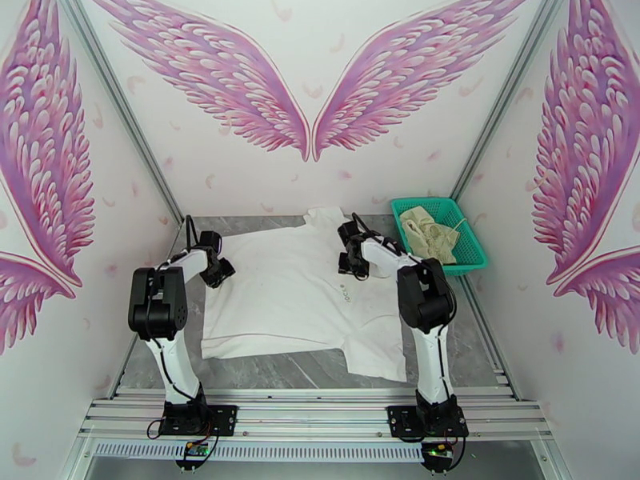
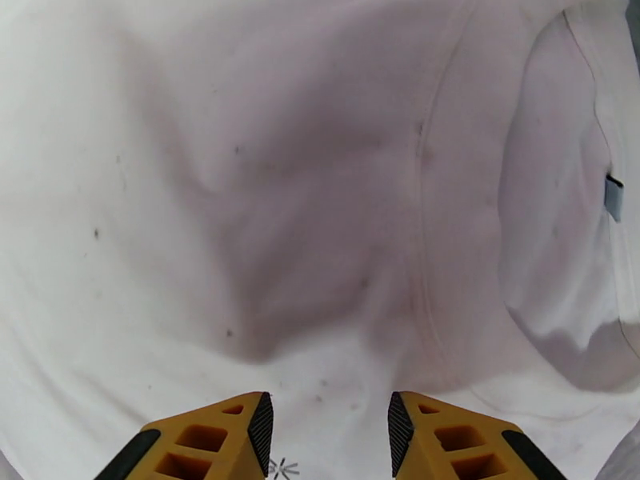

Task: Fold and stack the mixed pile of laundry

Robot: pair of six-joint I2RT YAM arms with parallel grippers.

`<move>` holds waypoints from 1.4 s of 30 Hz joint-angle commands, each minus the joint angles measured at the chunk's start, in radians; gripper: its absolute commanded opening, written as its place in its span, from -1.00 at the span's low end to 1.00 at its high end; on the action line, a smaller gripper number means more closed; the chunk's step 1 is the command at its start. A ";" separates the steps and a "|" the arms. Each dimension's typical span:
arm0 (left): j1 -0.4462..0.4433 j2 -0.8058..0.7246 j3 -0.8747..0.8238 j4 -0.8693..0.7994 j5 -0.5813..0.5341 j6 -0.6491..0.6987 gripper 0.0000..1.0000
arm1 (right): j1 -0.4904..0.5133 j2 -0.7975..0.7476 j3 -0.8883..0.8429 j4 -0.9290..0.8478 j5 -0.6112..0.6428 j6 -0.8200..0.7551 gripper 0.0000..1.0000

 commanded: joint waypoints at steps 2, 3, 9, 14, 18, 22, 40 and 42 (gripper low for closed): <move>0.011 0.137 0.146 0.005 0.060 -0.075 -0.03 | -0.048 0.120 0.154 -0.048 -0.056 0.017 -0.07; 0.011 0.167 0.186 0.001 0.070 -0.085 -0.04 | -0.059 0.151 0.189 -0.060 -0.066 0.022 -0.06; 0.013 0.355 0.451 -0.070 0.109 -0.114 -0.03 | -0.111 0.260 0.364 -0.101 -0.105 0.053 -0.05; 0.014 0.447 0.657 -0.169 0.104 -0.071 -0.03 | -0.133 0.356 0.537 -0.122 -0.129 0.045 -0.04; 0.015 0.375 0.721 -0.259 0.043 0.031 0.06 | -0.137 0.385 0.693 -0.190 -0.147 0.027 -0.04; 0.024 0.116 0.494 -0.232 -0.041 0.121 0.22 | -0.128 0.235 0.583 -0.158 -0.155 0.014 -0.02; 0.233 -0.562 -0.565 -0.073 0.048 0.179 0.12 | -0.085 -0.614 -0.663 0.137 -0.157 0.018 0.05; 0.229 -0.569 -0.584 -0.066 0.067 0.170 0.06 | -0.084 -0.672 -0.739 0.120 -0.139 0.019 0.07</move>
